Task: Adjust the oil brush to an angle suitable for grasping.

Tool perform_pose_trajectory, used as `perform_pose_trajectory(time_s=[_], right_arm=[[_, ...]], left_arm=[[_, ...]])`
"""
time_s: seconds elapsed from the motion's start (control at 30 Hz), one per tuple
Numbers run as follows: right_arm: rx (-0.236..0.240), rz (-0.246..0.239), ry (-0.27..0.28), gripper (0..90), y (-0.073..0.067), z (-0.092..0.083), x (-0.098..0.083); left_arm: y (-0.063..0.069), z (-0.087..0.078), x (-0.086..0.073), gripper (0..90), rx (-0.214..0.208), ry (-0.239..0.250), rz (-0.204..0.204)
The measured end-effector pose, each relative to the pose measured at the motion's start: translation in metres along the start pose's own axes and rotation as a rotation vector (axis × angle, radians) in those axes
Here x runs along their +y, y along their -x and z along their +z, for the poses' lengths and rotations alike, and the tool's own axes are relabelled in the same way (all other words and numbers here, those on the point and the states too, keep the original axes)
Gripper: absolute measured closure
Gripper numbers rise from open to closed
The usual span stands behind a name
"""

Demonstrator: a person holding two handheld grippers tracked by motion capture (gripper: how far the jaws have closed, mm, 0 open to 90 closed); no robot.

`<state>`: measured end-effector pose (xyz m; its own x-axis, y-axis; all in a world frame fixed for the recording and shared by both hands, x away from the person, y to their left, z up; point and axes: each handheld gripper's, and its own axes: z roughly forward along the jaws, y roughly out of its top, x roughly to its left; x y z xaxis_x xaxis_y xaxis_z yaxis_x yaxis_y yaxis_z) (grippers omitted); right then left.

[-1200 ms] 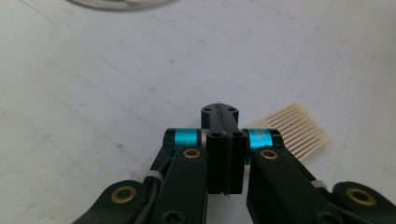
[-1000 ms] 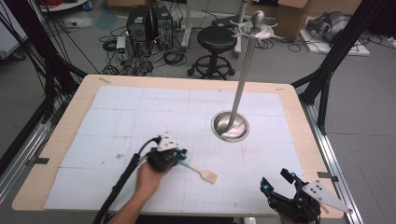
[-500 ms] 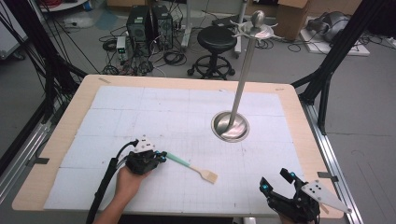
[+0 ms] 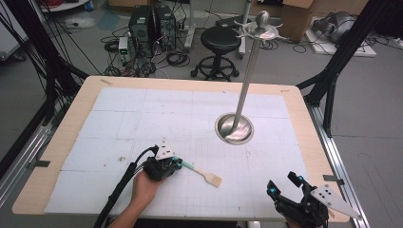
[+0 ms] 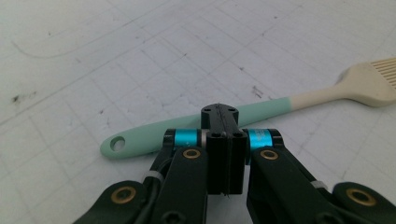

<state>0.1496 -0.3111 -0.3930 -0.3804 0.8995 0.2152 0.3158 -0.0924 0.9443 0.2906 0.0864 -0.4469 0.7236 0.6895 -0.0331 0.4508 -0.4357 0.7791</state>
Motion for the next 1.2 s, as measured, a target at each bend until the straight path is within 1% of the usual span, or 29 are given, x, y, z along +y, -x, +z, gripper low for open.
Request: perform_pose_trajectory(time_s=[0.1, 0.13, 0.17, 0.23, 0.27, 0.3, 0.37, 0.4, 0.47, 0.53, 0.57, 0.63, 0.67, 0.7, 0.73, 0.77, 0.8, 0.83, 0.97, 1.0, 1.07, 1.1, 1.13, 1.17, 1.2], right_arm=[[0.005, 0.0, 0.001, 17.3, 0.0, 0.001, 0.0], [0.005, -0.004, 0.001, 17.3, 0.0, 0.001, 0.0], [0.005, -0.005, 0.0, 17.3, 0.0, 0.001, 0.0], [0.006, -0.002, 0.001, 17.3, 0.0, 0.001, 0.0], [0.006, -0.002, 0.001, 17.3, 0.0, 0.001, 0.0], [0.009, -0.002, -0.001, 17.3, 0.0, 0.001, 0.0], [0.004, -0.003, -0.004, 17.3, 0.001, 0.001, 0.0], [0.006, 0.0, -0.004, 17.3, 0.0, 0.001, 0.0], [0.005, -0.001, -0.006, 17.3, 0.0, 0.002, -0.001], [0.005, -0.008, -0.006, 17.3, 0.0, 0.002, -0.001], [0.006, -0.004, -0.007, 17.3, 0.0, 0.002, -0.001], [0.006, 0.006, -0.005, 17.3, 0.0, 0.001, -0.001], [0.006, 0.009, 0.0, 17.3, 0.001, 0.001, -0.001], [0.008, 0.017, 0.001, 17.3, 0.001, 0.001, -0.001], [0.012, 0.014, 0.004, 17.3, 0.002, 0.001, -0.001], [0.011, 0.012, 0.002, 17.3, 0.002, 0.002, -0.001], [0.011, 0.012, 0.002, 17.3, 0.002, 0.002, -0.001], [0.012, 0.007, -0.003, 17.3, 0.002, 0.002, 0.0], [0.008, 0.013, 0.008, 17.3, 0.003, -0.001, 0.0], [0.007, 0.016, 0.009, 17.3, 0.004, -0.002, 0.001], [0.004, 0.018, 0.011, 17.3, 0.005, -0.003, 0.0], [0.002, 0.018, 0.012, 17.3, 0.006, -0.003, 0.0], [0.001, 0.026, 0.01, 17.3, 0.006, -0.003, 0.0], [0.001, 0.023, 0.013, 17.3, 0.007, -0.003, 0.0], [0.003, 0.027, 0.013, 17.3, 0.007, -0.003, 0.0]], left_arm=[[0.002, 0.004, 0.003, 89.6, 0.001, 0.0, -0.004], [0.003, 0.007, 0.005, 89.6, 0.009, 0.004, -0.007], [0.005, 0.008, 0.005, 89.6, 0.005, 0.005, -0.016], [0.008, 0.01, 0.006, 89.6, -0.008, 0.006, -0.011], [0.008, 0.01, 0.006, 89.6, -0.008, 0.006, -0.011], [0.013, 0.012, 0.007, 89.6, -0.01, 0.009, -0.005], [0.015, 0.014, 0.009, 89.6, -0.018, 0.009, -0.011], [0.017, 0.015, 0.011, 89.6, -0.014, 0.005, -0.005], [0.018, 0.017, 0.012, 89.6, -0.019, 0.008, -0.009], [0.023, 0.023, 0.017, 89.6, -0.018, 0.005, -0.01], [0.026, 0.024, 0.019, 89.6, -0.019, 0.002, -0.012], [0.035, 0.027, 0.02, 89.6, -0.041, -0.005, -0.022], [0.035, 0.027, 0.02, 89.6, -0.041, -0.005, -0.022], [0.046, 0.03, 0.022, 89.6, -0.056, -0.007, 0.005], [0.046, 0.03, 0.022, 89.6, -0.056, -0.007, 0.005], [0.055, 0.032, 0.024, 89.6, -0.068, -0.012, 0.022], [0.055, 0.032, 0.024, 89.6, -0.068, -0.012, 0.022], [0.059, 0.033, 0.025, 89.6, -0.061, -0.012, 0.034], [0.061, 0.036, 0.027, 89.6, -0.066, -0.012, 0.019], [0.062, 0.037, 0.028, 89.6, -0.064, -0.017, 0.029], [0.063, 0.037, 0.029, 89.6, -0.063, -0.016, 0.03], [0.065, 0.04, 0.03, 89.6, -0.064, -0.011, 0.02], [0.065, 0.04, 0.03, 89.6, -0.064, -0.011, 0.02], [0.066, 0.044, 0.032, 89.6, -0.072, -0.008, 0.005], [0.066, 0.046, 0.034, 89.6, -0.08, -0.008, 0.004]])
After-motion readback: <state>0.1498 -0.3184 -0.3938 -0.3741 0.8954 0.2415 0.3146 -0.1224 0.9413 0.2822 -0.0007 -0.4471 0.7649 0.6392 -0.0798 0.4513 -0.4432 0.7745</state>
